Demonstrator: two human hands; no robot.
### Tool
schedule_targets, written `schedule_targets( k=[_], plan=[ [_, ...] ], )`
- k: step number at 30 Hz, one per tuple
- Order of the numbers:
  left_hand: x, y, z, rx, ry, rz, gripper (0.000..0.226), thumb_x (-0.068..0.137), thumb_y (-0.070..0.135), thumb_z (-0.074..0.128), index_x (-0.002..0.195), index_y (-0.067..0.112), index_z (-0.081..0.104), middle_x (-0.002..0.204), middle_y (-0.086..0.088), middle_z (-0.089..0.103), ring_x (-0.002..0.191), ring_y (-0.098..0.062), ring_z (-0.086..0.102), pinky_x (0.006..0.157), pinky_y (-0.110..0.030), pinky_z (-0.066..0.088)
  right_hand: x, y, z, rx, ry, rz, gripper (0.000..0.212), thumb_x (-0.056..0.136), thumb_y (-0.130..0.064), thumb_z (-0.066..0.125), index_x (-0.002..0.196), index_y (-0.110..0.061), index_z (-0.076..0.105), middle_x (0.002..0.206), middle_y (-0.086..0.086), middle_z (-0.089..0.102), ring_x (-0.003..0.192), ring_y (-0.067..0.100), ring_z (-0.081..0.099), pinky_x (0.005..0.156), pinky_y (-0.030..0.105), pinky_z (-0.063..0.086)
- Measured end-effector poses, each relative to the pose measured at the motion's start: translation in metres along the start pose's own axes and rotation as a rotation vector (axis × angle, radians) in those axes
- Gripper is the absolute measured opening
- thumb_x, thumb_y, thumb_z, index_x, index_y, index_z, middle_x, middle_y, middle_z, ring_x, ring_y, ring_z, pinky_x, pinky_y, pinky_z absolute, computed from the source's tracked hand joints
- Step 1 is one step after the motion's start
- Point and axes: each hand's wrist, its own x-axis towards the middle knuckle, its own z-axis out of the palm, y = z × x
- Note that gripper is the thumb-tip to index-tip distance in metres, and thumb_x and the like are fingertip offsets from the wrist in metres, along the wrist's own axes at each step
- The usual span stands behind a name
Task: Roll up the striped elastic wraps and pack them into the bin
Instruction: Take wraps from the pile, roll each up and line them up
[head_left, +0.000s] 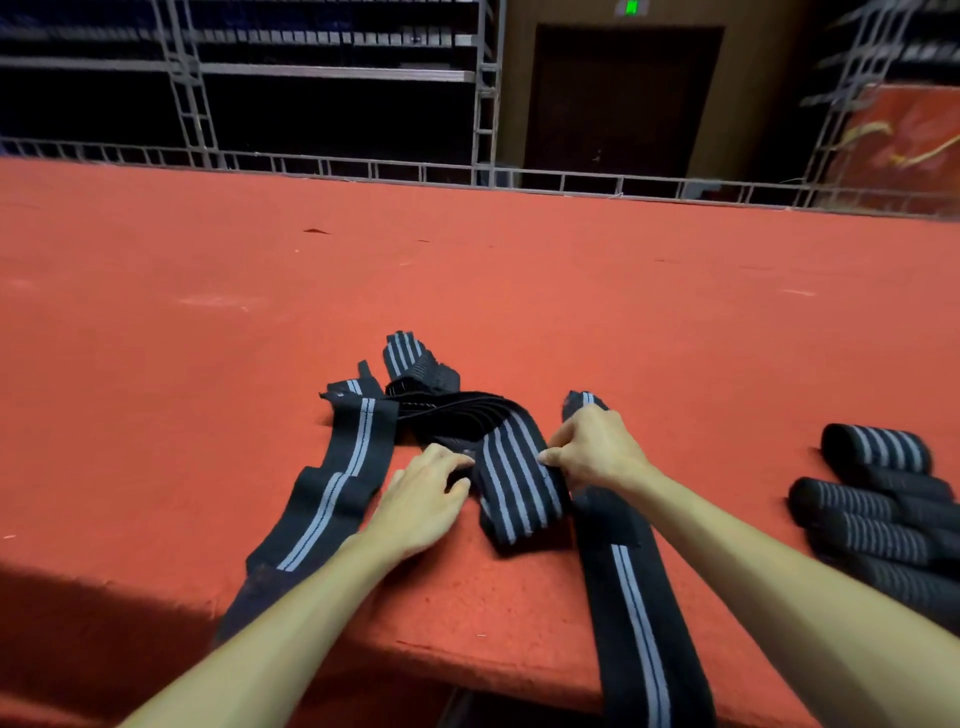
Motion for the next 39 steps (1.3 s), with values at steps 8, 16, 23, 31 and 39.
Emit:
schedule_targets(
  k=[8, 16, 23, 31, 39],
  plan=[
    [0.007, 0.004, 0.026, -0.128, 0.141, -0.006, 0.027, 0.092, 0.018, 0.056, 0.119, 0.013, 0.057, 0.111, 0.005, 0.042, 0.113, -0.014, 0.045, 0.104, -0.031, 0.036, -0.008, 0.022, 0.016, 0.205, 0.025, 0.0, 0.016, 0.086, -0.025, 0.071, 0.09, -0.009, 0.068, 0.075, 0.005, 0.07, 0.057, 0.02, 0.068, 0.059, 0.034, 0.059],
    [0.013, -0.007, 0.038, -0.236, 0.244, 0.004, 0.021, 0.087, 0.018, 0.065, 0.108, 0.023, 0.064, 0.098, 0.019, 0.046, 0.1, -0.011, 0.046, 0.09, -0.025, 0.041, -0.002, 0.022, 0.032, 0.161, 0.033, -0.013, 0.035, 0.076, -0.037, 0.079, 0.099, -0.016, 0.062, 0.093, -0.003, 0.061, 0.088, 0.012, 0.059, 0.069, 0.021, 0.042],
    [0.01, -0.003, 0.039, -0.158, 0.218, -0.016, 0.022, 0.087, 0.025, 0.066, 0.106, 0.032, 0.06, 0.101, 0.019, 0.049, 0.095, -0.003, 0.04, 0.089, -0.024, 0.041, 0.0, 0.038, 0.002, 0.357, 0.118, -0.009, 0.016, 0.08, -0.015, 0.076, 0.073, -0.024, 0.065, 0.07, -0.01, 0.062, 0.068, 0.004, 0.057, 0.06, 0.013, 0.041],
    [0.003, 0.003, 0.035, -0.055, 0.165, 0.021, 0.017, 0.093, 0.034, 0.056, 0.109, 0.039, 0.059, 0.103, 0.019, 0.048, 0.102, -0.006, 0.042, 0.09, -0.027, 0.039, -0.006, 0.04, -0.003, 0.423, 0.144, 0.045, 0.015, 0.085, -0.008, 0.061, 0.073, -0.017, 0.064, 0.081, 0.003, 0.071, 0.079, 0.019, 0.065, 0.077, 0.039, 0.053],
    [0.005, 0.002, 0.037, 0.069, 0.159, 0.081, 0.022, 0.095, 0.029, 0.052, 0.111, 0.041, 0.06, 0.102, 0.015, 0.046, 0.098, -0.008, 0.039, 0.092, -0.03, 0.04, -0.021, 0.078, -0.046, 0.181, 0.178, 0.123, 0.016, 0.083, -0.007, 0.057, 0.074, -0.018, 0.064, 0.08, 0.002, 0.069, 0.082, 0.018, 0.06, 0.064, 0.027, 0.041]
  ],
)
